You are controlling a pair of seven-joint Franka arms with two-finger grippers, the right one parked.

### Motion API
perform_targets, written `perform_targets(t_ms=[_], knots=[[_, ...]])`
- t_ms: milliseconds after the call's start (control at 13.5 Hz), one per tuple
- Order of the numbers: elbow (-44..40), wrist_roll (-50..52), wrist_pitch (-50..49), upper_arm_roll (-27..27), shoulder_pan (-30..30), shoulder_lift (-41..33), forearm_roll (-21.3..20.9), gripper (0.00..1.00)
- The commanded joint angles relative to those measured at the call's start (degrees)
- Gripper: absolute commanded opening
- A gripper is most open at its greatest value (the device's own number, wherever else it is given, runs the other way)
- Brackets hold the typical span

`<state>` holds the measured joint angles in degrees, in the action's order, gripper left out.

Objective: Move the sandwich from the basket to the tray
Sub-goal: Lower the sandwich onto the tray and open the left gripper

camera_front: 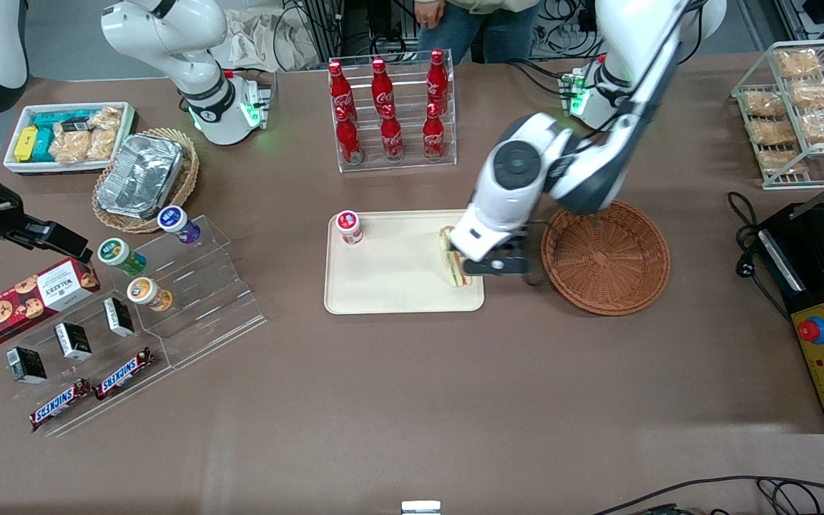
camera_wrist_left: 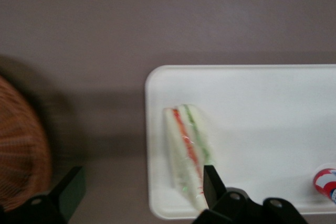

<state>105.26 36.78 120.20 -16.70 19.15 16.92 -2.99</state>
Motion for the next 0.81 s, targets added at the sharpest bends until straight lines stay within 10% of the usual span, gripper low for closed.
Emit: perform_targets(t_ms=[0, 741], knots=[[-0.85, -9.40, -9.77, -0.44, -7.35, -6.53, -0.35, 0.99], [-10.24, -30.54, -31.77, 1.57, -25.30, -13.67, -6.33, 1.00]])
